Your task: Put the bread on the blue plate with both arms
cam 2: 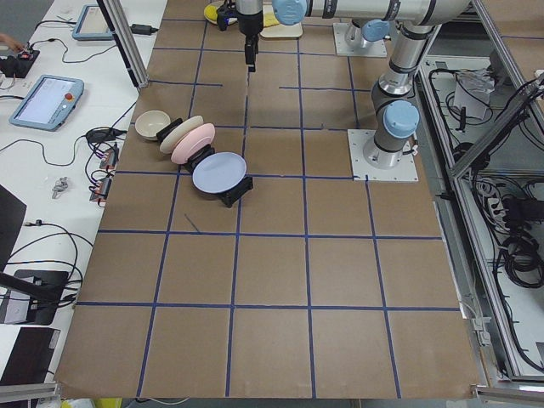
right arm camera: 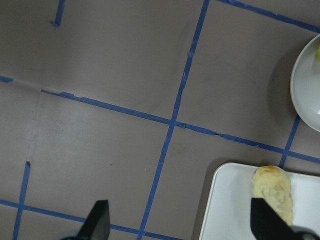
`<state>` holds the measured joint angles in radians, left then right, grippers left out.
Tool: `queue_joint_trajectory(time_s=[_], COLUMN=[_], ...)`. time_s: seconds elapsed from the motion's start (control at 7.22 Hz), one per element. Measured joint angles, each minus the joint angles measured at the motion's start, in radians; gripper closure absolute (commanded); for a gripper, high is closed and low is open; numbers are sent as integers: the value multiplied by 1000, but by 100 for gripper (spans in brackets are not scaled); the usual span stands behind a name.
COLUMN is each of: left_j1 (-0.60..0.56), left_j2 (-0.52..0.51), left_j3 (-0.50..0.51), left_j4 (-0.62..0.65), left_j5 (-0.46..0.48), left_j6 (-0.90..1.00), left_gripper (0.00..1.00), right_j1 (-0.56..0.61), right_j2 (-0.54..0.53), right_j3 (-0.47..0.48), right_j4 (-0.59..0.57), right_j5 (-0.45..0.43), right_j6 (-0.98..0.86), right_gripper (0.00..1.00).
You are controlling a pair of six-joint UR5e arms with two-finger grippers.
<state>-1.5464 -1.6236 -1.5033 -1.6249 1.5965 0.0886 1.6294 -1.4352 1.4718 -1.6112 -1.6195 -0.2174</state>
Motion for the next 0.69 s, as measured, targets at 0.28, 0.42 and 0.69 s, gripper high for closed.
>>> queue_joint_trajectory(time_s=[0.28,0.42,0.69], left_j1=[92,204,392], left_j2=[-17,-44,-149], left_j3=[-3,0,11], left_j4=[15,23,62], left_j5=[-1,-24,-91], left_j6=[91,196,415], left_gripper=[0,0,0], right_j1=[4,3,-13], right_j2=[4,5,2], right_j3=[2,4,23], right_j4=[2,2,0], right_j5=[1,1,-1], right_j6=[4,2,-9], right_gripper=[0,0,1])
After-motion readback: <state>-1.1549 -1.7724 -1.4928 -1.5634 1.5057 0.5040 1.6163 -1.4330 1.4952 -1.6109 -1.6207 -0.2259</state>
